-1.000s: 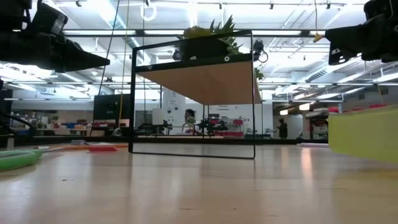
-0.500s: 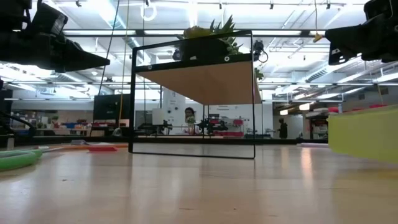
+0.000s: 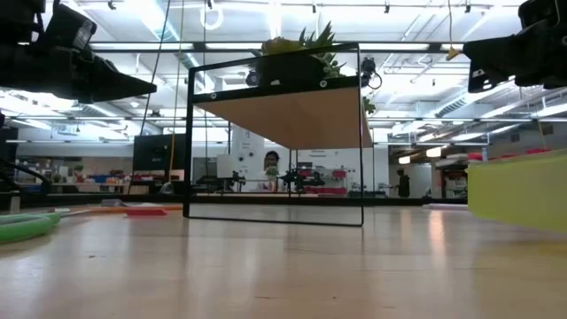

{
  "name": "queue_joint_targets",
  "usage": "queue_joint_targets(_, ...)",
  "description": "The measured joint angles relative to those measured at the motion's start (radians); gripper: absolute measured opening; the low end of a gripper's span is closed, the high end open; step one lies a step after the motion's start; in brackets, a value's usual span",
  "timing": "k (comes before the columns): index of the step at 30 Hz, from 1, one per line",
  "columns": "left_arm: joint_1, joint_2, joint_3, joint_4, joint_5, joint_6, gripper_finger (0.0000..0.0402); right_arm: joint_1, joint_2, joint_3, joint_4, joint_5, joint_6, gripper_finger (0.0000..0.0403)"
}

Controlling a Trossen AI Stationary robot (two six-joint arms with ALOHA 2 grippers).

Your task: Pack school essentials

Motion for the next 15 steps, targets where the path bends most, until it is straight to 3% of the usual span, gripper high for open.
queue_joint_targets(4, 0.0, 0.0, 0.0, 0.001, 0.003, -0.038, 0.003, 0.0, 0.0, 0.0, 0.0, 0.0, 0.0, 0.0007)
queue_joint_targets(11, 0.0, 0.0, 0.0, 0.001, 0.037, -0.718, 0.0036, 0.0, 0.0, 0.0, 0.0, 0.0, 0.0, 0.0007)
queue_joint_targets(15, 0.0, 0.0, 0.0, 0.001, 0.037, -0.853, 0.0038, 0.0, 0.0, 0.0, 0.0, 0.0, 0.0, 0.0007)
